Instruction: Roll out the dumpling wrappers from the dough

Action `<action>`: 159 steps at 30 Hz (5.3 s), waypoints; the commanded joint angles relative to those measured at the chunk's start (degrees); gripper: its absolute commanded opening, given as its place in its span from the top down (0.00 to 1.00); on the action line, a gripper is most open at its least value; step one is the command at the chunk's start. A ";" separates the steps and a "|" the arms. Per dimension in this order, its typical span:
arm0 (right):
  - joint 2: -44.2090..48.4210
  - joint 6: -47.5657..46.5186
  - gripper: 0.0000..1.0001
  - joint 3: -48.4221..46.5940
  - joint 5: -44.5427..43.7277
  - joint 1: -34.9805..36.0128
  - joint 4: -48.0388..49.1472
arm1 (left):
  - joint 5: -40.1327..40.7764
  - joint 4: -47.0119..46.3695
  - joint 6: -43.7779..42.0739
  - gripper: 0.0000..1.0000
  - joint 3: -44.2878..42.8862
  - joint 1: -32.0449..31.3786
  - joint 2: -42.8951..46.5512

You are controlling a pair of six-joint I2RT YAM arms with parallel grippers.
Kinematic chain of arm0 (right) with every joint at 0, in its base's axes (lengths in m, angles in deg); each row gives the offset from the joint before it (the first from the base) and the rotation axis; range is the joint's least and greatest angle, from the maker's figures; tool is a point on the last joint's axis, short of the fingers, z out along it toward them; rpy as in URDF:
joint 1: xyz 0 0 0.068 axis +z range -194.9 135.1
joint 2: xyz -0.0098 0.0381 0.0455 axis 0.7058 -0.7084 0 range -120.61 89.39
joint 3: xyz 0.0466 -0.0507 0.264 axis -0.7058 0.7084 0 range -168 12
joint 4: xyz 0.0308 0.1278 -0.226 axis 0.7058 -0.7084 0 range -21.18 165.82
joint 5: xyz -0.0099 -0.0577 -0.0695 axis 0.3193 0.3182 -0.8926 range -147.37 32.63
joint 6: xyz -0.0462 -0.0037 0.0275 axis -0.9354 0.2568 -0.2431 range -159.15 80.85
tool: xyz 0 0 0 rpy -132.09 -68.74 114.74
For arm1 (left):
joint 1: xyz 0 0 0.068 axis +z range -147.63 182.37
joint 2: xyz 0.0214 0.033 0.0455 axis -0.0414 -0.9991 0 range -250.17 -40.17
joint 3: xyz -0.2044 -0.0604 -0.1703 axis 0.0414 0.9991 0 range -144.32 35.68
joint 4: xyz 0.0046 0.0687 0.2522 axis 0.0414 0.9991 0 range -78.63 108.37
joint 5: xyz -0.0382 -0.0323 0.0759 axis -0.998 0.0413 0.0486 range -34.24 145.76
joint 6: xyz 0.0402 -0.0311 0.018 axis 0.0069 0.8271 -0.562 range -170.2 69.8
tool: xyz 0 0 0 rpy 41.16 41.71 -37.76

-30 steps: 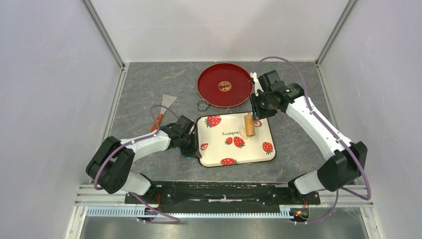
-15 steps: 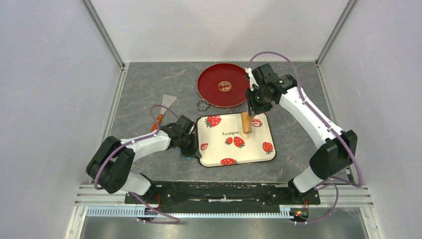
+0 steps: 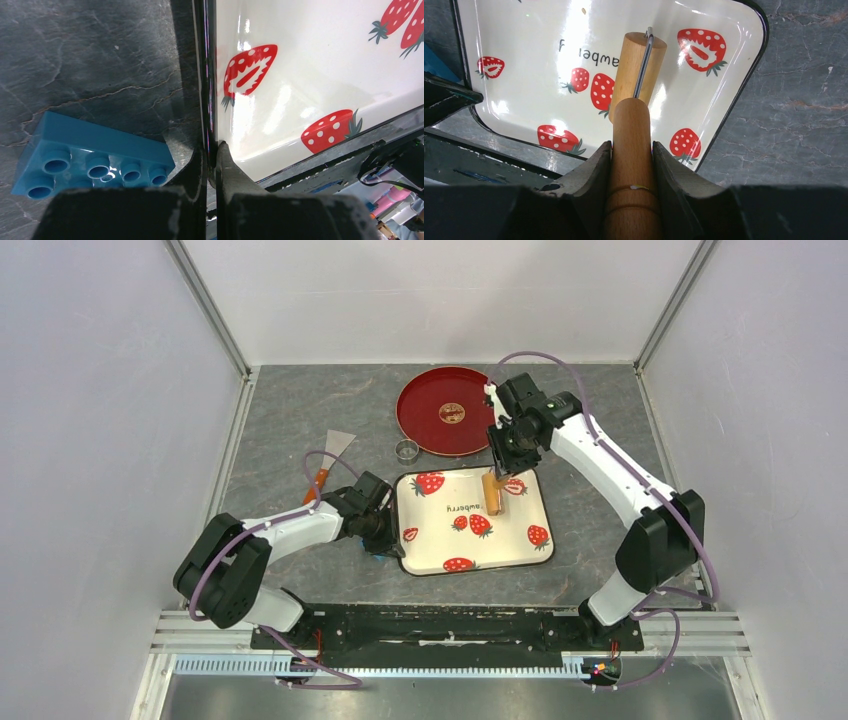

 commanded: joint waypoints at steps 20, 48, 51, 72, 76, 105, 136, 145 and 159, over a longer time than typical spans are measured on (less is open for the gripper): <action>3.32 0.33 1.00 0.66 -6.98 1.21 2.35 | 6.58 3.03 -1.45 0.98 2.79 -0.56 -4.36; -1.27 0.28 1.00 -2.59 -7.29 5.89 -1.72 | 6.62 2.94 -1.45 0.98 2.66 -0.55 -4.62; -1.53 0.42 1.00 -2.58 -7.31 6.13 -1.72 | 6.68 2.94 -1.47 0.98 2.64 -0.55 -4.62; -0.53 0.78 1.00 1.65 -6.84 7.49 -0.12 | 6.75 2.85 -1.54 0.98 2.72 -0.55 -4.54; -0.30 1.11 1.00 2.68 -6.67 8.03 0.77 | 6.75 2.85 -1.49 0.98 2.78 -0.55 -4.56; 1.52 3.00 1.00 7.83 -6.96 8.73 4.04 | 6.69 2.85 -1.54 0.98 2.68 -0.55 -4.69; -0.68 1.87 1.00 2.51 -7.76 9.47 2.36 | 6.75 2.85 -1.54 0.98 2.63 -0.55 -4.93; 0.23 2.28 1.00 5.59 -6.13 9.84 4.49 | 6.71 2.85 -1.48 0.98 2.69 -0.55 -4.93; 1.15 3.57 1.00 7.09 -4.13 11.23 6.08 | 6.67 2.88 -1.54 0.98 2.64 -0.55 -5.02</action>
